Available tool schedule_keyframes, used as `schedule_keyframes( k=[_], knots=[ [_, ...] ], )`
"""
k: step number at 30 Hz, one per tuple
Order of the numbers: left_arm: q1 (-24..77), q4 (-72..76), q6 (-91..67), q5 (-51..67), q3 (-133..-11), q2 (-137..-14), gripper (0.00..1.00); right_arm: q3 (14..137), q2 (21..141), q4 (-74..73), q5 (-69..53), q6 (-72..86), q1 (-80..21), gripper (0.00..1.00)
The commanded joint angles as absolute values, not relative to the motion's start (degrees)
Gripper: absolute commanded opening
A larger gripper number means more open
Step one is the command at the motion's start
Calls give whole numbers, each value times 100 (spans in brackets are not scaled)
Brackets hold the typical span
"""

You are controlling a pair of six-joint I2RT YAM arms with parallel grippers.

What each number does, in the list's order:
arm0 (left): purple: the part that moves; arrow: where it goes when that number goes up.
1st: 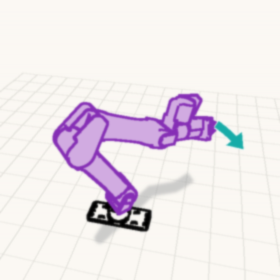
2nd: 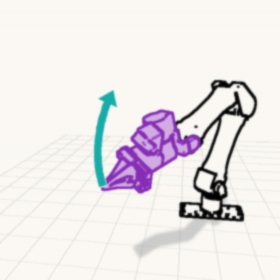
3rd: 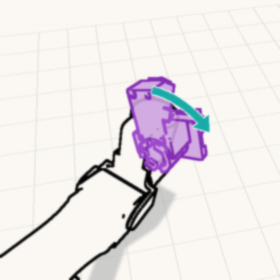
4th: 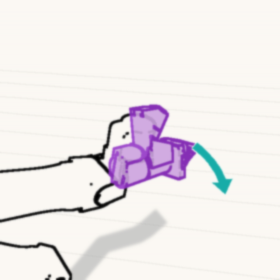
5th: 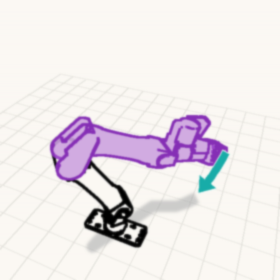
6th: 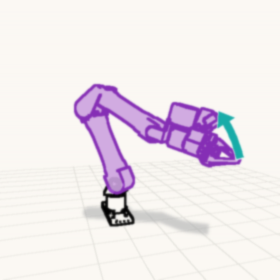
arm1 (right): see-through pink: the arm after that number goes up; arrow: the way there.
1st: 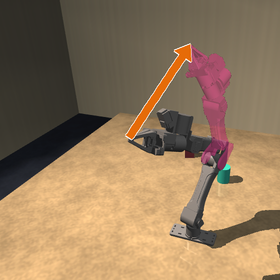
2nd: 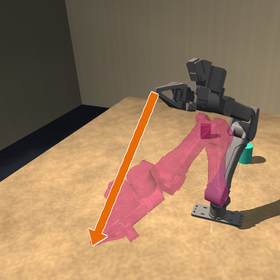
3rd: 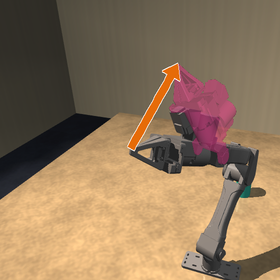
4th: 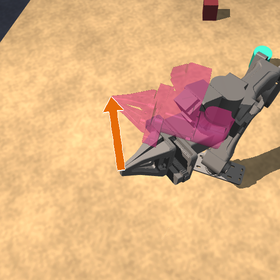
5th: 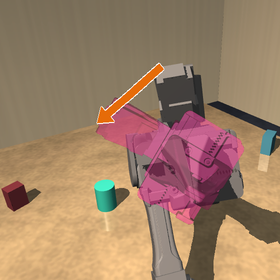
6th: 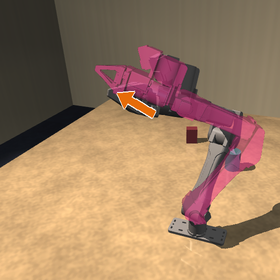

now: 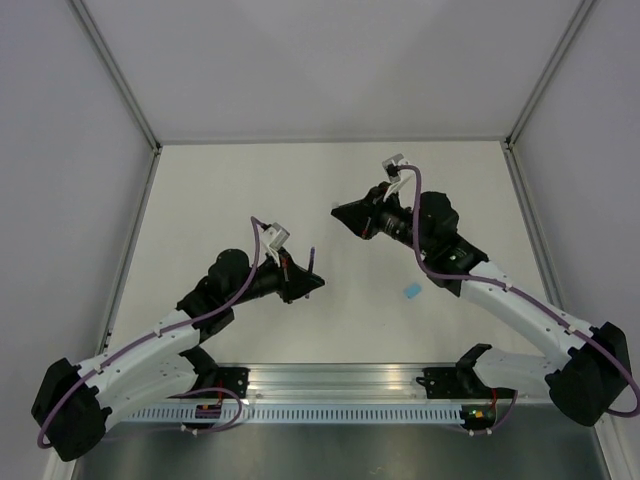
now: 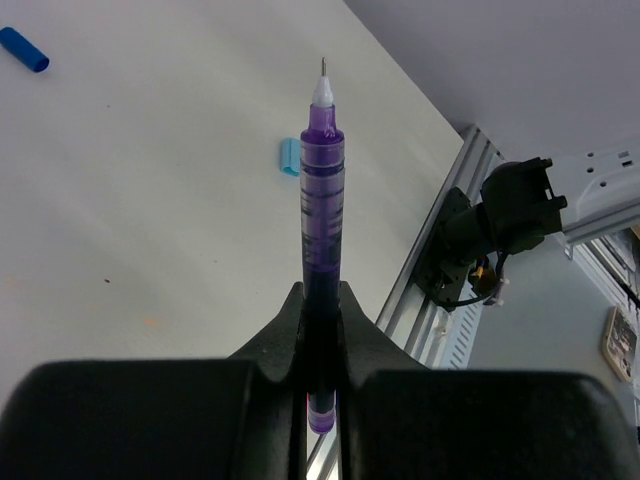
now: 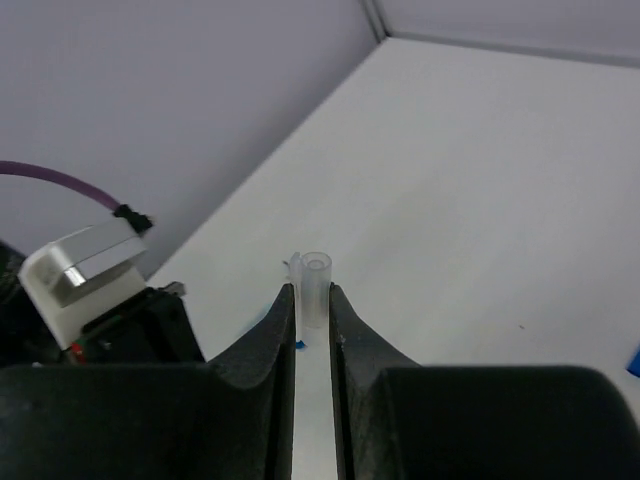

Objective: Insert the pens into the pen caps

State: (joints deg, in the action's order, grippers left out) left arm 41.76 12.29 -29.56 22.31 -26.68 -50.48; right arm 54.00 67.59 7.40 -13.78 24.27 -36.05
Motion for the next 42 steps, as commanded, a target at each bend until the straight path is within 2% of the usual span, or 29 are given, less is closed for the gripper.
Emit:
schedule_keyframes(
  k=[1, 4, 12, 42],
  knots=[
    [4175, 1714, -3094, 2523, -2628, -4790, 2, 4863, 6470, 2843, -1670, 3418, -3893, 0],
    [4175, 1775, -3111, 2558, -2584, -4729, 2, 4536, 6390, 3611, -1714, 3814, -4086, 0],
    [4184, 1890, -3173, 2663, -2514, -4606, 2, 4157, 6328, 4280, -1477, 3999, -4526, 0],
    [4175, 1811, -3138, 2628, -2487, -4368, 2, 4210, 6750, 3823, -1143, 3463, -4939, 0]
  ],
)
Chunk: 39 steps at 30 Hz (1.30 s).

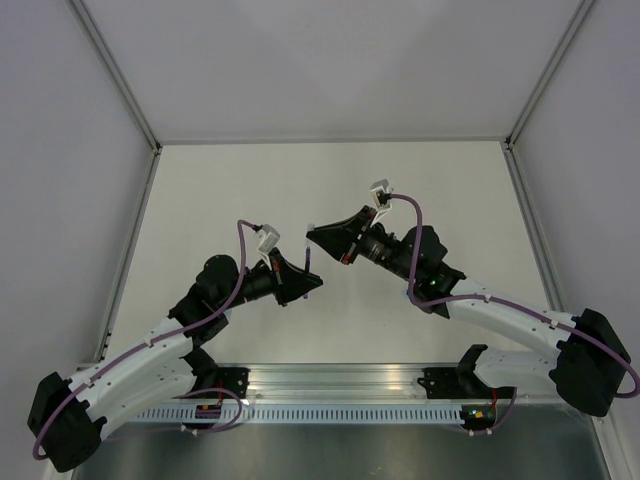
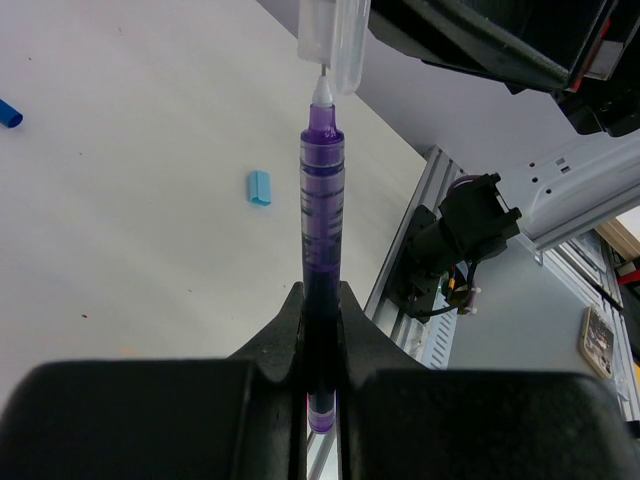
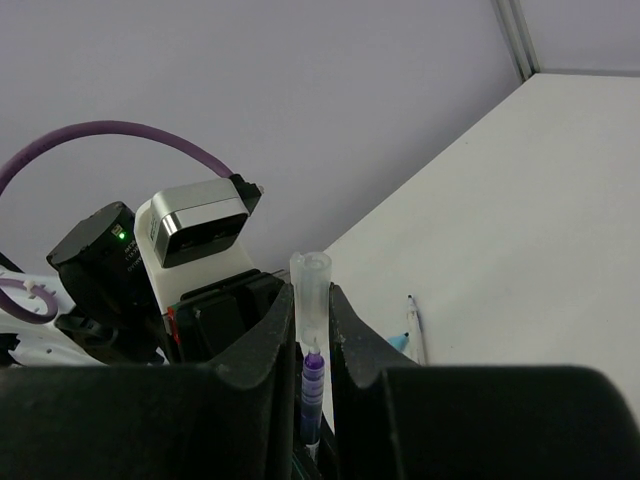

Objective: Insert the pens into the pen caps

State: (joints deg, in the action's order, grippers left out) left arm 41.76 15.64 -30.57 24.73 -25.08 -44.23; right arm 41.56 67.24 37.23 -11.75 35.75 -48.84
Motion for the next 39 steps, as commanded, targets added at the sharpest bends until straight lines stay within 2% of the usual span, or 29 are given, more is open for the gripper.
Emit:
schedule_keyframes(
  k=[1, 21, 35, 36, 39],
  knots=[
    [4175, 1811, -3138, 2628, -2487, -4351, 2, 4201, 6741, 3815, -1143, 3445, -4948, 0],
    [4175, 1732, -3129, 2461, -2452, -4184, 2, 3973, 6627, 3209, -1116, 3278, -5256, 0],
    [4175, 1460, -3068, 2057, -2496, -4104, 2, 3683, 6548, 3261, -159, 3401, -5774, 0],
    [4175, 1407, -3050, 2022, -2505, -4113, 2, 3700, 6548, 3217, -150, 3367, -5792, 1],
    [4175, 1441, -3023, 2082, -2496, -4113, 2, 3841, 6557, 3006, -70, 3322, -5792, 13]
  ],
)
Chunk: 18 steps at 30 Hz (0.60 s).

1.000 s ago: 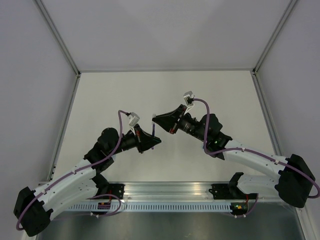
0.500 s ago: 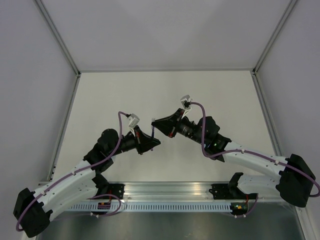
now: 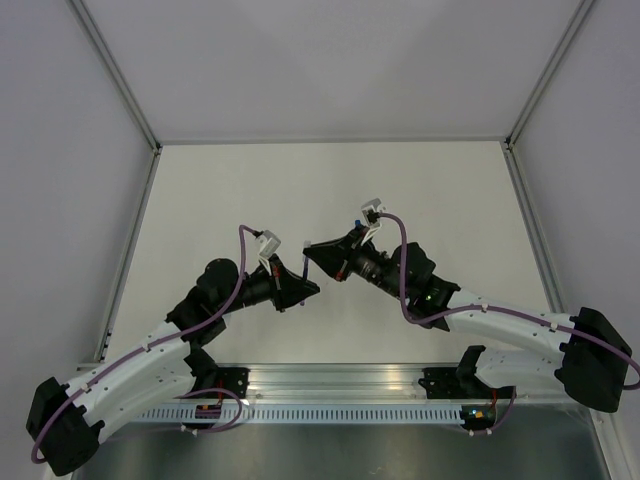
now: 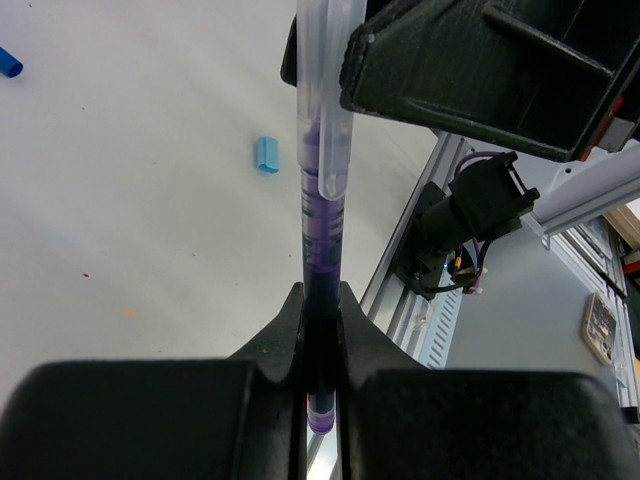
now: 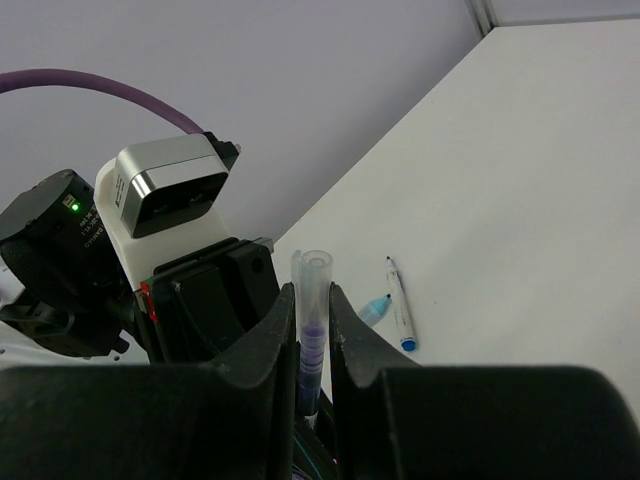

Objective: Insert the pens into the pen caps

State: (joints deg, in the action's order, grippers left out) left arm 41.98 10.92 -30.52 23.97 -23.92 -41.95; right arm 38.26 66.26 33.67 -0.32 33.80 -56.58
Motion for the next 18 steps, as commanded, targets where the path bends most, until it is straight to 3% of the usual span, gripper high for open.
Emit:
schedule_keyframes(
  k=[1, 7, 12, 18],
  knots=[
    [4184, 1468, -3006, 2100, -2496, -4105, 2, 3867, 6548, 3006, -70, 3305, -5801, 20],
    [4175, 1459, -2936, 2215, -2496, -4069, 2, 4052, 6451, 2839, -132, 3270, -5792, 39],
    [4175, 1485, -2900, 2320, -2505, -4122, 2, 4095, 6267, 2725, -70, 3147, -5801, 43],
    [4175, 1538, -2909, 2496, -2505, -4148, 2, 4429, 6345, 2488, -70, 2936, -5801, 59]
  ],
)
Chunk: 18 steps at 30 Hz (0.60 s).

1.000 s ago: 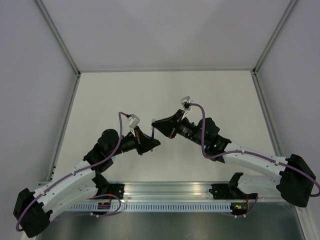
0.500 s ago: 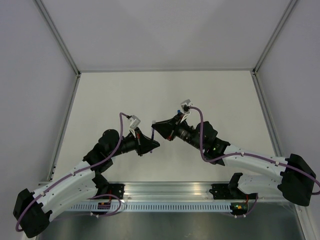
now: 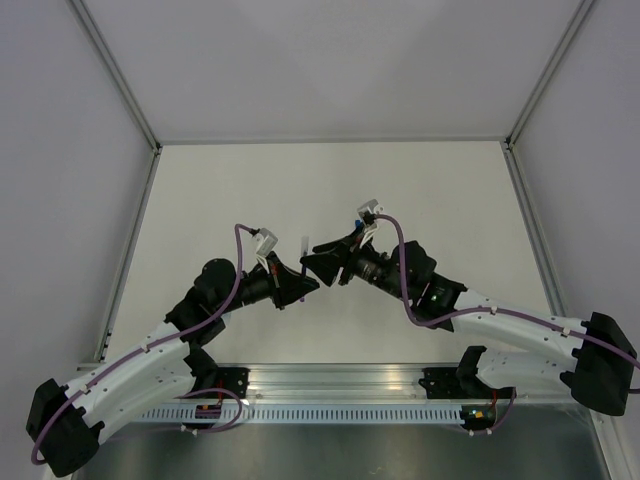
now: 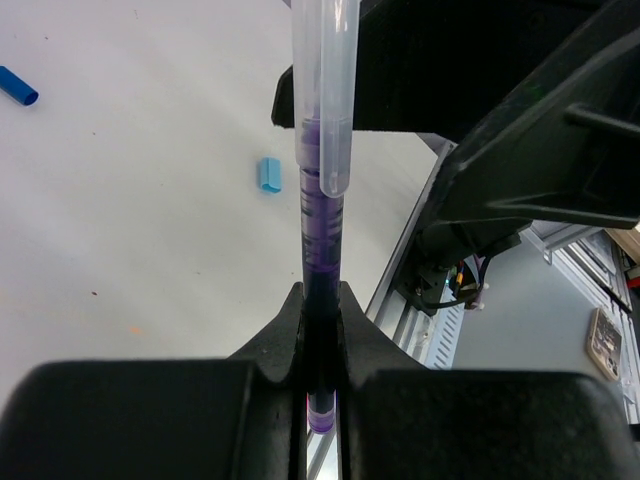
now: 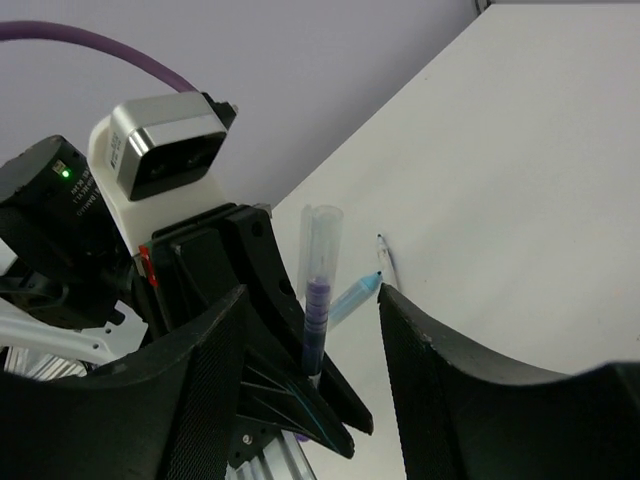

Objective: Insert the pens into the pen caps

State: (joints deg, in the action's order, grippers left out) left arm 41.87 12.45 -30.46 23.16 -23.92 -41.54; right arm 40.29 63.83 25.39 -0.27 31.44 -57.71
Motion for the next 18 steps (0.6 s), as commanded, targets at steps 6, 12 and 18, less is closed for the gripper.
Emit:
schedule_keyframes(
  k=[6, 12, 18],
  knots=[
    [4175, 1635, -2909, 2663, -2496, -4140, 2, 4878, 6600, 2224, 149, 2839, -5801, 64],
    [4175, 1652, -2900, 2707, -2496, -4166, 2, 5352, 6846, 1855, 422, 2637, -5809, 63],
    [4184, 1670, -2900, 2725, -2496, -4184, 2, 5581, 7005, 1749, 387, 2575, -5801, 59]
  ],
)
